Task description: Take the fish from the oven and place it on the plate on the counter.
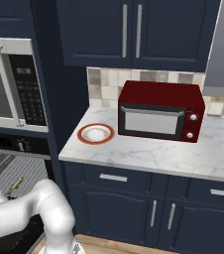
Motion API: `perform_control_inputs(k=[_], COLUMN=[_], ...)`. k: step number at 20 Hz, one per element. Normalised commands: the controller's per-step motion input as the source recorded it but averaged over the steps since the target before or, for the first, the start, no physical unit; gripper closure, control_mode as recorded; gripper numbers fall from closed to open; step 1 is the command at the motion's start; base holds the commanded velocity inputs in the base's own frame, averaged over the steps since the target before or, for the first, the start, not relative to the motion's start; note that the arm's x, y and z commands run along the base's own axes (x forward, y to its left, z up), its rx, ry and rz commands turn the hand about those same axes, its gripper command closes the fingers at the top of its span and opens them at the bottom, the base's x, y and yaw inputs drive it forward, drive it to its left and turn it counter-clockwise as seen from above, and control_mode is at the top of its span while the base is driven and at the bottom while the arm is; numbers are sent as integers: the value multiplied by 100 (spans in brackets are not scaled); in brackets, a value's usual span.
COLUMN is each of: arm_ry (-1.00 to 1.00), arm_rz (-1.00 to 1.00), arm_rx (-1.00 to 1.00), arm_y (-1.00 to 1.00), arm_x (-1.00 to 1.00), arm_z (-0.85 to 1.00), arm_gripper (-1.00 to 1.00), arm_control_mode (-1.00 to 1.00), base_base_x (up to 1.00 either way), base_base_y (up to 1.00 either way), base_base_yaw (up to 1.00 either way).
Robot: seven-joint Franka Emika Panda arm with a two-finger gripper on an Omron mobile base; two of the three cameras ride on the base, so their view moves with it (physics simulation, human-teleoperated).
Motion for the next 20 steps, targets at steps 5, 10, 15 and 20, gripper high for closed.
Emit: perform_control_inputs(k=[5, 10, 15, 20], arm_ry=[-10, -17, -5, 19], arm_rz=[3, 0, -8, -33], arm_rx=[0, 0, 2, 5], arm_y=[6, 0, 0, 0], arm_x=[-65, -36, -6, 0], arm_z=[38, 89, 93, 69], arm_gripper=[100, 100, 100, 100], arm_control_mode=[-100, -100, -100, -100], base_base_x=[0, 0, 0, 0], base_base_y=[0, 0, 0, 0], base_base_yaw=[0, 0, 0, 0])
